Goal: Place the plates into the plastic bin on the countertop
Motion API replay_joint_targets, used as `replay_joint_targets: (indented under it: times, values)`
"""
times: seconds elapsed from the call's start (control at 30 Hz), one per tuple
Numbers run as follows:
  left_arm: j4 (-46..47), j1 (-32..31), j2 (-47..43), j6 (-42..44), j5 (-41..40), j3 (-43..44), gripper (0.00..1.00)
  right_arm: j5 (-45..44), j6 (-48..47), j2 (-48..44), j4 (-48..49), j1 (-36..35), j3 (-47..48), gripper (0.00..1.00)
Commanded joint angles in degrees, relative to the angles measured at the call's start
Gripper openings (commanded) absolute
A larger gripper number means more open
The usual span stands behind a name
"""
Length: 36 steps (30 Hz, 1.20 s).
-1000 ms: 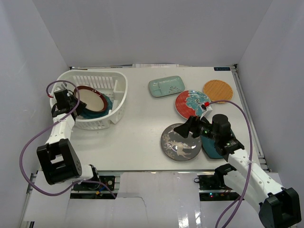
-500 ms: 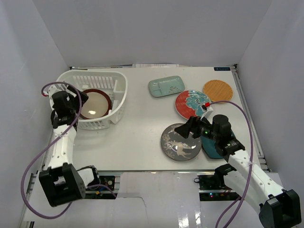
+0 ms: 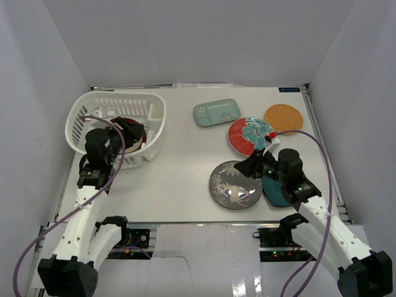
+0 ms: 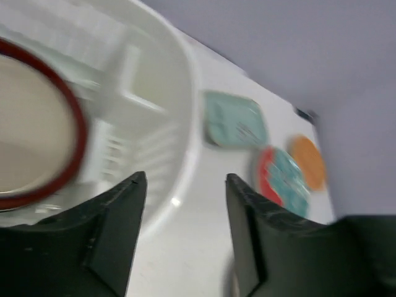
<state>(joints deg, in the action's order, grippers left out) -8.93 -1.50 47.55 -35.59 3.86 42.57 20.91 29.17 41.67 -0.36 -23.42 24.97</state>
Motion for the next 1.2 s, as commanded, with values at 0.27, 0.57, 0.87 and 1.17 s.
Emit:
replay_joint_targets:
  times: [0.27, 0.57, 0.87, 1.17]
  values:
    - [1.62, -39.18, 9.30, -3.87, 15.76, -0.28, 0.52, -8.42, -0.43, -7.21, -4.21, -0.05, 6.49, 0.24]
    - [12.87, -42.97, 33.27, -6.33, 16.43, 0.58, 0.79, -9.92, -2.62, -8.71, -8.25, -0.13, 9.84, 0.52]
    - [19.56, -42.98, 48.42, -6.07, 21.72, 3.22, 0.75, -8.87, -2.80, -8.27, -8.17, -0.05, 8.16, 0.52]
    - [23.69, -42.89, 57.92, -6.07, 22.16, 3.49, 0.43, -9.04, -2.45, -7.57, -8.08, 0.04, 6.23, 0.51]
